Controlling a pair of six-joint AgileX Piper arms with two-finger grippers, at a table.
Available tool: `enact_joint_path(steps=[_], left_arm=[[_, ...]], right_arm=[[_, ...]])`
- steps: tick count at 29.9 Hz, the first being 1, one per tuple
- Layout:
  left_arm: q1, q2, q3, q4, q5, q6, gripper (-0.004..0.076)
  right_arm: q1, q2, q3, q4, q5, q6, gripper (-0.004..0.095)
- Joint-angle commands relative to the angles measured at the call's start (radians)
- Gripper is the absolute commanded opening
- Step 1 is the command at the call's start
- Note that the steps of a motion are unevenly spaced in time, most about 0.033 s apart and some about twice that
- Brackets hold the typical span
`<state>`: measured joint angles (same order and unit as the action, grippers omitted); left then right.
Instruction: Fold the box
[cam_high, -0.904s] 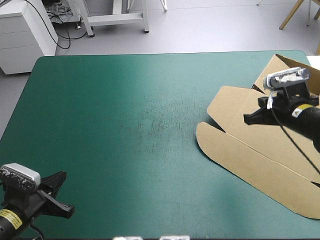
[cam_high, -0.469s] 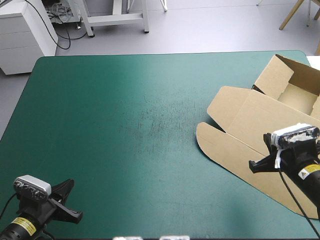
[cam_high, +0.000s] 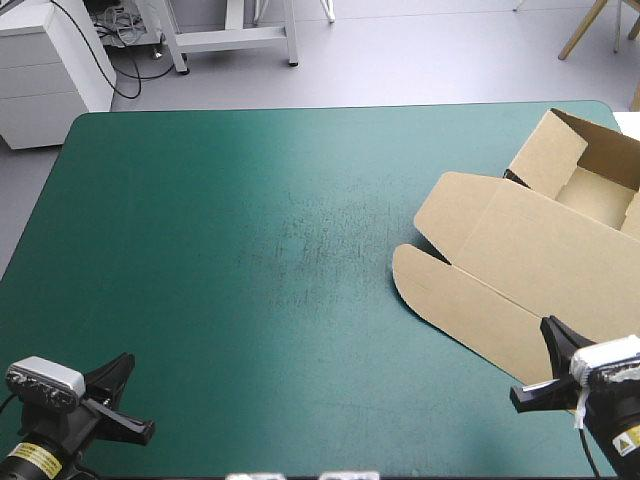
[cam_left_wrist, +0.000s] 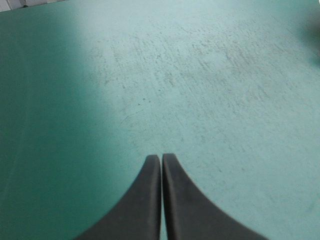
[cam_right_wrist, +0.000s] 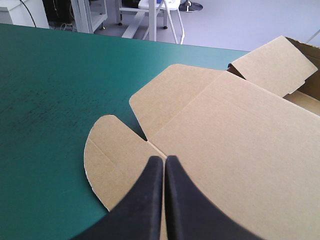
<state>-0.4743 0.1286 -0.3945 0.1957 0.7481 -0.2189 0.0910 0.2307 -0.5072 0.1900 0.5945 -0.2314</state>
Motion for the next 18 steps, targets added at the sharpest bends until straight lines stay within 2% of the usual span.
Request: enact_joint_path(steps=[1, 3, 11, 18], left_arm=[[0.002, 0.006, -0.035, 0.036, -0.060, -0.017, -0.0010], [0.002, 0.006, -0.036, 0.054, -0.056, -0.017, -0.0010], [0.002, 0.006, -0.040, 0.087, -0.036, -0.049, -0.0010], [0.002, 0.006, -0.040, 0.097, -0.018, -0.024, -0.0010]], right_arm=[[0.002, -0.067, 0.009, 0.013, -0.039, 0.005, -0.0005], [0.002, -0.112, 0.020, 0.013, -0.004, 0.005, -0.0004], [0.002, -0.252, 0.021, 0.011, -0.003, 0.005, -0.0004], [0.002, -0.264, 0.021, 0.012, 0.000, 0.007, -0.0004]])
